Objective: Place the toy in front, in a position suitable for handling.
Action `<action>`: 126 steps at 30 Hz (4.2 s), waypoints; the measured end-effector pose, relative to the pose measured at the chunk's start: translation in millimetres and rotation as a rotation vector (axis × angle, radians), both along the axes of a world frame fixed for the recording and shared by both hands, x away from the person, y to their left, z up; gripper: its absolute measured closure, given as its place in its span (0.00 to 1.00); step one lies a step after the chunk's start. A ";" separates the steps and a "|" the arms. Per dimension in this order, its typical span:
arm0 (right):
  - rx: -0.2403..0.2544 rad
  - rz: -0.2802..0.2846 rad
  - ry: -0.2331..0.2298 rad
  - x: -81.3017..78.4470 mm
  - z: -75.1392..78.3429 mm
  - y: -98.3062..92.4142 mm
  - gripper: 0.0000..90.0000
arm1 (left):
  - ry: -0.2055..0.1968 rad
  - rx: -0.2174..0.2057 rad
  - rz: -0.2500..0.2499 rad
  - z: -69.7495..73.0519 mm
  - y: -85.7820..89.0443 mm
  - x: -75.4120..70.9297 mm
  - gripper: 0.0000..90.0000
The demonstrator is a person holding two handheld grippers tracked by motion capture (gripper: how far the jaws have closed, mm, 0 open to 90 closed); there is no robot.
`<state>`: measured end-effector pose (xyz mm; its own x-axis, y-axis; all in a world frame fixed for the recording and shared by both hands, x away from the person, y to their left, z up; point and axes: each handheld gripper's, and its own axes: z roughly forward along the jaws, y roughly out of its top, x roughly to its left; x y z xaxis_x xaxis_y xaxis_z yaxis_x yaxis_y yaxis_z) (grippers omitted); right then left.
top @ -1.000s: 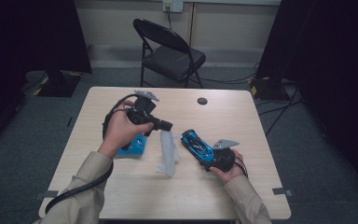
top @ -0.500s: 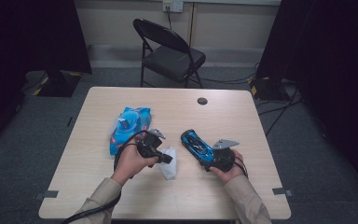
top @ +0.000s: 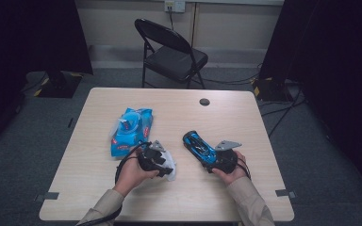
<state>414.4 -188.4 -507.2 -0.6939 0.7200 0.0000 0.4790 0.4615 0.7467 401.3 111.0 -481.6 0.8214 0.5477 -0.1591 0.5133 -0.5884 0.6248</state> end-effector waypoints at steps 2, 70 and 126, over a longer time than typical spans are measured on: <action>0.000 0.000 0.000 0.0 0.0 0.0 0.28 | -0.001 -0.008 -0.007 -3.3 -0.5 -1.3 0.43; -0.001 0.002 -0.001 -0.1 -0.3 -0.2 0.28 | -0.039 -0.062 -0.120 10.9 -134.9 41.6 0.91; 0.000 0.001 -0.001 -0.3 -0.2 -0.1 0.28 | -0.058 -0.015 0.093 23.8 -55.7 80.1 0.92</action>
<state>414.2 -188.5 -507.4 -0.6944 0.7195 -0.0009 0.4780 0.4622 0.7469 481.4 55.3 -457.8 0.7752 0.6199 -0.1214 0.5279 -0.5303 0.6633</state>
